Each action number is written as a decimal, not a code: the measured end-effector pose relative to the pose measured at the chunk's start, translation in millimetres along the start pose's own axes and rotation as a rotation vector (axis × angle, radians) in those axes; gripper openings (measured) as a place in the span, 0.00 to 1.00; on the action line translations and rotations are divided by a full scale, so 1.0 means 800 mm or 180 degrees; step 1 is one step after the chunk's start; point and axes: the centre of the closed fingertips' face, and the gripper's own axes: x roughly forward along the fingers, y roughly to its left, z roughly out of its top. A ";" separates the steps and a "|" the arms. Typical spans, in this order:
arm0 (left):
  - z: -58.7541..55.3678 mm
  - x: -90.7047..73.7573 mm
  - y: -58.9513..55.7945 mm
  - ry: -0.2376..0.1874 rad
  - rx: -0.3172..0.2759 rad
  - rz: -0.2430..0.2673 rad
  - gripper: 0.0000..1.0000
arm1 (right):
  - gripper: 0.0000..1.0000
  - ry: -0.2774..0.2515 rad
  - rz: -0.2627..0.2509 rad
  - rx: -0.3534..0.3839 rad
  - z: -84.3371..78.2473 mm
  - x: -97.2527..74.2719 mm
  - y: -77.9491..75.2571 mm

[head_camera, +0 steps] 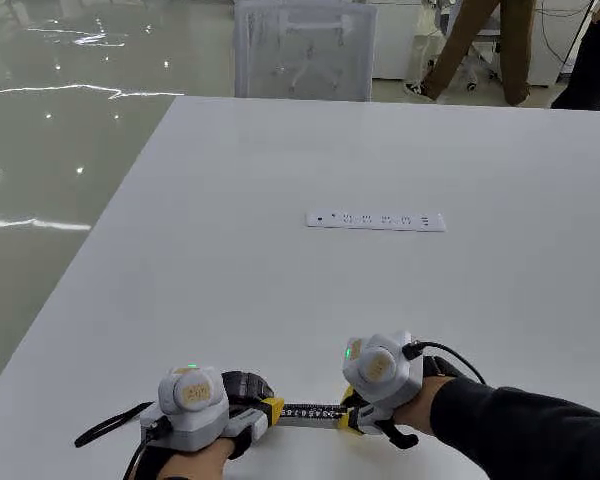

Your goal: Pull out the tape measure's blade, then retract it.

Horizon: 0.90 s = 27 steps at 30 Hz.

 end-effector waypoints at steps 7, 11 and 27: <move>0.000 -0.001 0.000 0.0025 0.0005 -0.0071 0.61 | 0.12 -0.0076 0.0083 0.0025 0.004 0.002 0.003; 0.000 0.000 0.000 0.0030 0.0030 -0.0087 0.61 | 0.11 -0.0124 0.0122 -0.0017 0.009 0.005 0.004; 0.000 0.000 0.000 0.0045 0.0028 -0.0143 0.60 | 0.12 -0.0194 0.0163 -0.0096 0.018 0.011 0.003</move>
